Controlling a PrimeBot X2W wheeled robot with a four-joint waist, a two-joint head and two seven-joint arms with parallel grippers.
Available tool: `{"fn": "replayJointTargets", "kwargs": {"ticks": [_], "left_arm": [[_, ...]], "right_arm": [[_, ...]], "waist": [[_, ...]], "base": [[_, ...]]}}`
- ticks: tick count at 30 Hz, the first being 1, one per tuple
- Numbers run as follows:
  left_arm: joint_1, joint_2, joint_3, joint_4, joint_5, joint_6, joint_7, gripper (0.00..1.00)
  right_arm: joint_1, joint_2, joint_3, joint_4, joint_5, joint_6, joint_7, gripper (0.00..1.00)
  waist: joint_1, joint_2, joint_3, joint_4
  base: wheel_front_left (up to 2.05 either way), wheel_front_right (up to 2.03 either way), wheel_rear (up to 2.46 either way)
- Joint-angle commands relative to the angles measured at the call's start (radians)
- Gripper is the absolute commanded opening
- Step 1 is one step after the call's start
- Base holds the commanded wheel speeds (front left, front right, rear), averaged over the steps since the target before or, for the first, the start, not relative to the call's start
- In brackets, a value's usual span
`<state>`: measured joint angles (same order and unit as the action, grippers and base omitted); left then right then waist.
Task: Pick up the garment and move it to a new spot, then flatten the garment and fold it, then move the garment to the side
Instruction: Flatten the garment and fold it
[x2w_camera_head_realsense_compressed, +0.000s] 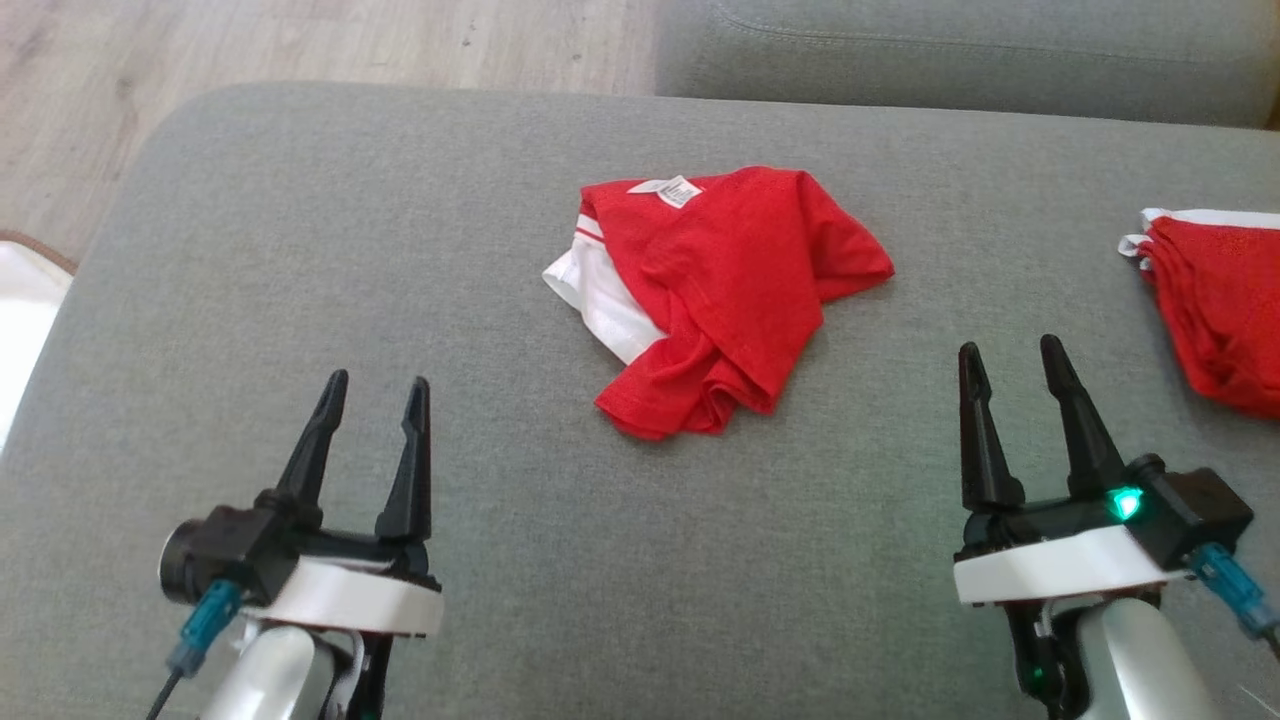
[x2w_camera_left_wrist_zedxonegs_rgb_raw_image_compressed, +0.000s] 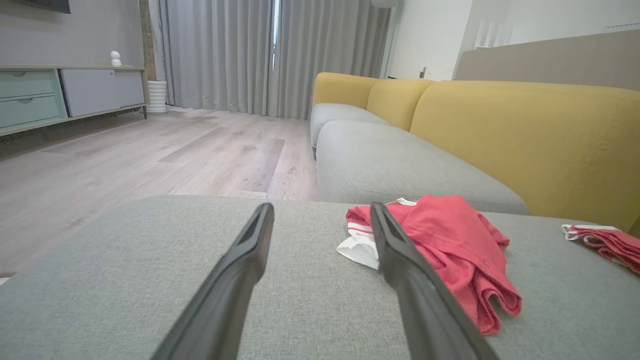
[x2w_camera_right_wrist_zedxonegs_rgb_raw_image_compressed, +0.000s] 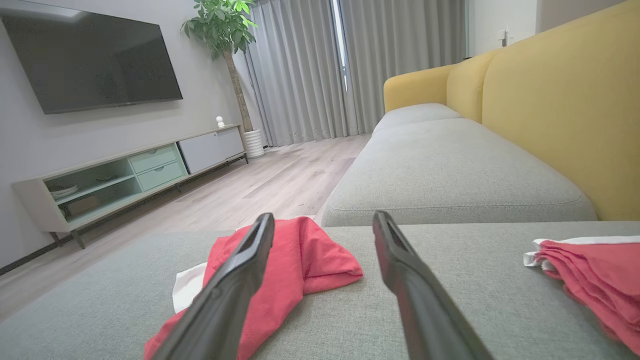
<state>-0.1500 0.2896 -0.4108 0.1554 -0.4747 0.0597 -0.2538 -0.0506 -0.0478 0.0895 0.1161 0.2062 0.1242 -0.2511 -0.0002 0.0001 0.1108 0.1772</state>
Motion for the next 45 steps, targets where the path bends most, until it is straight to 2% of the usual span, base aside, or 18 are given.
{"fn": "replayJointTargets", "kwargs": {"ticks": [1,4,7,8,11,19,27,33,34,35,36,40,45], "left_arm": [[-0.038,0.003,0.064,-0.036,0.018,-0.011,-0.008,1.00],[-0.034,-0.026,0.090,-0.031,0.047,-0.043,-0.008,1.00],[-0.042,-0.060,0.120,-0.019,0.078,-0.080,-0.008,1.00],[-0.042,-0.060,0.120,-0.019,0.078,-0.080,-0.008,1.00],[-0.050,-0.093,0.136,-0.002,0.096,-0.106,-0.008,1.00],[-0.083,-0.174,0.142,0.050,0.134,-0.164,-0.008,1.00],[-0.110,-0.216,0.140,0.081,0.143,-0.185,-0.008,1.00],[-0.105,-0.229,0.141,0.089,0.141,-0.189,-0.008,1.00],[-0.104,-0.231,0.140,0.090,0.141,-0.189,-0.008,1.00],[-0.102,-0.232,0.140,0.092,0.141,-0.190,-0.008,1.00],[-0.100,-0.233,0.138,0.093,0.141,-0.190,-0.008,1.00],[-0.096,-0.235,0.129,0.098,0.139,-0.190,-0.008,1.00],[-0.088,-0.233,0.135,0.097,0.145,-0.190,-0.008,1.00]], "right_arm": [[-0.029,-0.002,0.026,-0.027,-0.011,0.007,-0.011,1.00],[-0.045,-0.002,0.050,-0.019,-0.033,0.007,-0.011,1.00],[-0.106,-0.002,0.124,0.031,-0.105,0.007,-0.011,1.00],[-0.106,-0.002,0.124,0.031,-0.105,0.007,-0.011,1.00],[-0.182,-0.002,0.159,0.106,-0.152,0.007,0.008,1.00],[-0.417,-0.002,0.188,0.339,-0.262,0.007,0.143,1.00],[-0.558,-0.002,0.136,0.555,-0.381,0.007,0.246,1.00],[-0.589,-0.002,0.063,0.634,-0.480,0.007,0.271,1.00],[-0.589,-0.002,0.051,0.639,-0.480,0.007,0.268,0.84],[-0.588,-0.002,0.042,0.641,-0.475,0.007,0.258,0.26],[-0.588,-0.002,0.039,0.642,-0.468,0.007,0.245,0.00],[-0.585,-0.002,0.038,0.632,-0.418,0.007,0.187,0.00],[-0.567,-0.002,0.041,0.591,-0.293,0.007,0.106,0.00]], "waist": [[0.0002,-0.0001,0.000,0.008],[0.0002,-0.0001,0.007,0.022],[0.0002,-0.0001,0.034,0.049],[0.0002,-0.0001,0.034,0.049],[0.0002,-0.0001,0.057,0.079],[0.0002,-0.0001,0.119,0.189],[0.0002,-0.0001,0.148,0.279],[0.0002,-0.0001,0.154,0.306],[0.0002,-0.0001,0.154,0.308],[0.0002,-0.0001,0.153,0.308],[0.0002,-0.0001,0.152,0.306],[0.0002,-0.0001,0.138,0.282],[0.0002,-0.0001,0.102,0.226]], "base": [[0.00,0.00,0.00],[0.00,0.00,0.00],[0.00,0.00,0.00],[0.00,0.00,0.00],[0.00,0.00,0.00],[0.00,0.00,0.00],[0.00,0.00,0.00],[0.00,0.00,0.00],[0.00,0.00,0.00],[0.00,0.00,0.00],[0.00,0.00,0.00],[0.00,0.00,0.00],[0.00,0.00,0.00]]}}
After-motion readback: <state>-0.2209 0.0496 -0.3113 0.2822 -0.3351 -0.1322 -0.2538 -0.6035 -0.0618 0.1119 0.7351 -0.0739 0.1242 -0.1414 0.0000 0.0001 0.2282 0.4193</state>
